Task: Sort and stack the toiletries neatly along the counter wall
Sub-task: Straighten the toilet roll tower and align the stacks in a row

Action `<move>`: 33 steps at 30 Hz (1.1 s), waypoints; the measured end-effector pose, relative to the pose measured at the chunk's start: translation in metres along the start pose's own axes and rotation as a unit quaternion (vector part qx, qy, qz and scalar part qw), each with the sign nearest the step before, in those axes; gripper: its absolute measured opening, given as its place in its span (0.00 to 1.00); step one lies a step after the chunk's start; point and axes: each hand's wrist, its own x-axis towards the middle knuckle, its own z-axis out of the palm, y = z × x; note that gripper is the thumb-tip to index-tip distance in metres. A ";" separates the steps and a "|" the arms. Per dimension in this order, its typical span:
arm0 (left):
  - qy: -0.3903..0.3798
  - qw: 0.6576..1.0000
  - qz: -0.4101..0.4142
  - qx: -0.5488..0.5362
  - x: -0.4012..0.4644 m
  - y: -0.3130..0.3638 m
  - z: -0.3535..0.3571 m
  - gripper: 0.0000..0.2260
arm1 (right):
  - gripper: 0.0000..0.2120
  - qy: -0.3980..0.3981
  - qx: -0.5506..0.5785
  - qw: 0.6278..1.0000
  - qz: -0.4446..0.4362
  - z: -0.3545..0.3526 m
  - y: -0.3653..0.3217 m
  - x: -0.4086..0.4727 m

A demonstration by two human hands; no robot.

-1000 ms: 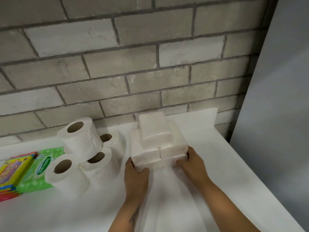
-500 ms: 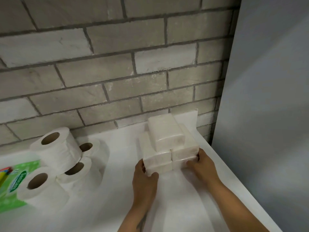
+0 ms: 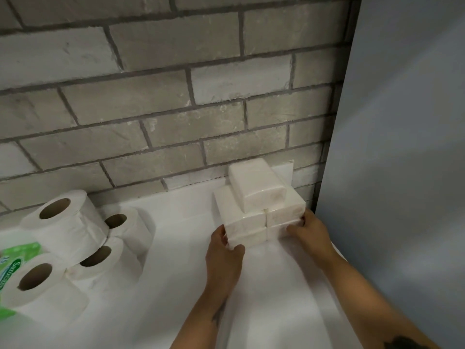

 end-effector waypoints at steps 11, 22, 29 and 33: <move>-0.001 1.000 -0.001 0.010 0.015 0.001 0.004 0.19 | 0.22 -0.015 0.004 1.000 -0.009 0.003 0.006 0.016; -0.005 0.991 0.094 0.095 0.031 -0.005 0.000 0.25 | 0.27 -0.008 -0.045 0.999 -0.014 -0.001 0.007 0.026; 0.012 0.989 0.087 0.119 0.036 -0.009 0.004 0.27 | 0.23 -0.008 -0.050 0.999 -0.005 -0.002 0.006 0.032; 0.011 0.989 0.088 0.121 0.039 -0.012 0.003 0.26 | 0.23 -0.012 -0.054 0.998 -0.002 -0.002 0.005 0.030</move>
